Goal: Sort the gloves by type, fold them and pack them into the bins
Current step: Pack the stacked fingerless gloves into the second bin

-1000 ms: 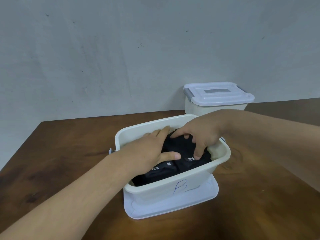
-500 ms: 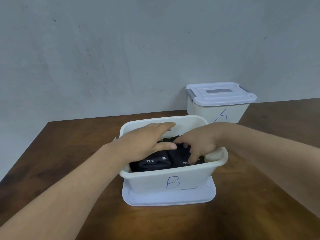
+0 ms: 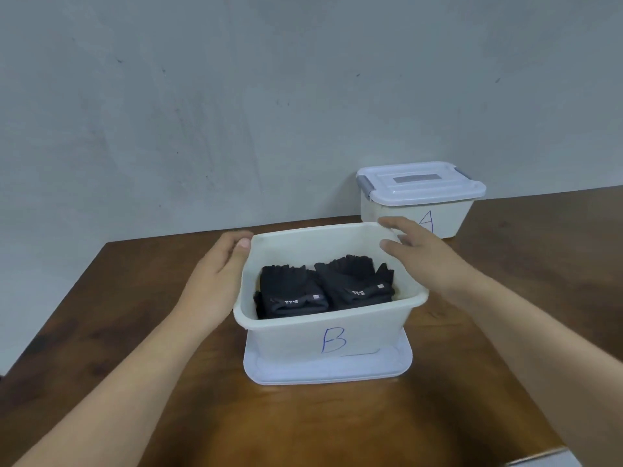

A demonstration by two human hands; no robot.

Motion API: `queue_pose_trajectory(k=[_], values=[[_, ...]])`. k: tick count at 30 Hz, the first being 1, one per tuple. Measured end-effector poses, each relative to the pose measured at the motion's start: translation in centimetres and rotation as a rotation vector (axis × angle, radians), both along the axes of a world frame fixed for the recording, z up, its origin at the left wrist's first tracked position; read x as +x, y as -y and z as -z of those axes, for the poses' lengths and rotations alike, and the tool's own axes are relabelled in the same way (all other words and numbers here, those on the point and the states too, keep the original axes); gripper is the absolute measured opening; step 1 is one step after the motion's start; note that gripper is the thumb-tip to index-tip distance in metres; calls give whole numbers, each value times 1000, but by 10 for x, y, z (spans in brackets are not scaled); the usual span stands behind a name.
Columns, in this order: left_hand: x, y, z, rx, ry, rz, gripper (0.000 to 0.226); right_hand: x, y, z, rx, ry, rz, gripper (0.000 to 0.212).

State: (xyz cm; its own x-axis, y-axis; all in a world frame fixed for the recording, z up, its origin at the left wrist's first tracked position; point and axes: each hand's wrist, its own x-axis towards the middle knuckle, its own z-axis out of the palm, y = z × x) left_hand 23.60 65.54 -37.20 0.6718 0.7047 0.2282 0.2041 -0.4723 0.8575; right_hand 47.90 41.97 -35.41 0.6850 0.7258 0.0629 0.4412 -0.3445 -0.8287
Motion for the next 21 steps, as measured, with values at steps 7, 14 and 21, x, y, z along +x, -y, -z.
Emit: queue_pose_trajectory(k=[7, 14, 21], values=[[-1, 14, 19, -396, 184, -78, 30, -1, -3, 23, 294, -514, 191, 28], [15, -36, -4, -384, 322, -107, 32, 7, -54, 11, 466, -589, 172, 33], [45, -129, -1, -444, 305, -50, 39, 31, -143, 5, 446, -672, 160, 30]])
